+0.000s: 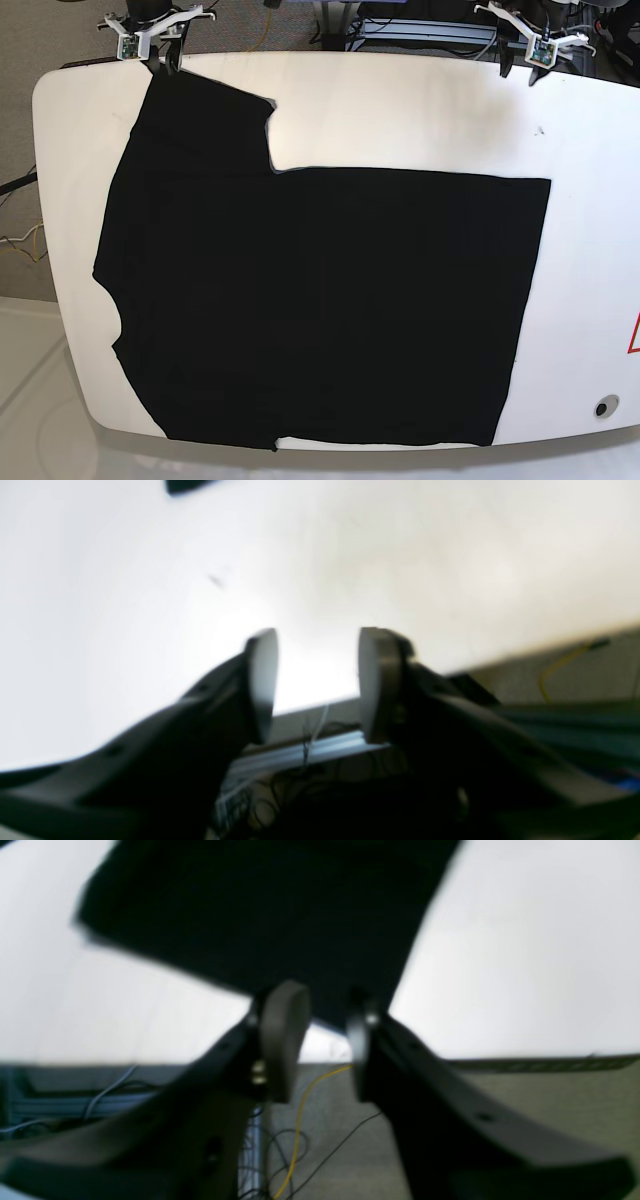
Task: Fold the T-shirt properly
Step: 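Lower both grippers toward the shirt's shoulder corners at the collar edge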
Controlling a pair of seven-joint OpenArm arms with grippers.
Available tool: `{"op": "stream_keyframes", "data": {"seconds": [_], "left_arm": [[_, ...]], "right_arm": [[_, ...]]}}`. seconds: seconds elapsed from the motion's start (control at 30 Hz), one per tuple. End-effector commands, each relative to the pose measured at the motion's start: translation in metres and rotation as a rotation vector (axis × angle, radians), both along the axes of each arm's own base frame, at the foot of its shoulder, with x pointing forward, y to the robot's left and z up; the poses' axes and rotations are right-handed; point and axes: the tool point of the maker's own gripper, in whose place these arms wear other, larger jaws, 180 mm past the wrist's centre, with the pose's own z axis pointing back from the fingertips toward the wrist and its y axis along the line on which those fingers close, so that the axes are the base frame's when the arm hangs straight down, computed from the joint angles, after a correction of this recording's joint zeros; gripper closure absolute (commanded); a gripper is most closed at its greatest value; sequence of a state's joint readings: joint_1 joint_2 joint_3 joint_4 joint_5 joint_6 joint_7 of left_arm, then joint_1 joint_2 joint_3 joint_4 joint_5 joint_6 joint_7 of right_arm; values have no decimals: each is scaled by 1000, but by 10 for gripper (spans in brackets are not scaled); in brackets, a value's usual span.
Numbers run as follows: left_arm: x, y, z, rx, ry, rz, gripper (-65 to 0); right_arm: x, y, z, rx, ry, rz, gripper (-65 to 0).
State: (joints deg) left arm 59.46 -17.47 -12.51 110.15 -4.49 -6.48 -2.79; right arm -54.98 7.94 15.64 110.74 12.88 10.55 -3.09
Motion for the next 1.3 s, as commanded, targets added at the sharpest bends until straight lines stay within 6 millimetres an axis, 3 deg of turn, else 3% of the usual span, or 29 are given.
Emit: {"op": "stream_keyframes", "data": {"seconds": [0.0,0.07,0.33,0.4,0.67,0.87,1.2,1.27], "left_arm": [[6,0,11,-8,-45,4,-298],[8,-1,13,-18,-56,13,-340],[23,2,19,-41,-102,35,-318],[41,-2,23,-105,-137,82,-315],[67,-1,29,-193,-161,134,-300],[92,0,38,-325,-181,177,-243],[118,47,65,-436,-233,304,-257],[120,52,62,-438,-218,315,-267]], "right_arm": [[9,4,10,-1,-45,17,-233],[15,5,6,-6,-24,29,-256],[33,3,7,-8,-32,20,-266],[45,1,5,-1,-35,11,-274],[59,1,10,-7,-68,18,-276],[69,-8,13,-30,-85,18,-264],[79,-15,8,-17,-28,-11,-259],[81,-15,6,-13,-16,-15,-259]]}}
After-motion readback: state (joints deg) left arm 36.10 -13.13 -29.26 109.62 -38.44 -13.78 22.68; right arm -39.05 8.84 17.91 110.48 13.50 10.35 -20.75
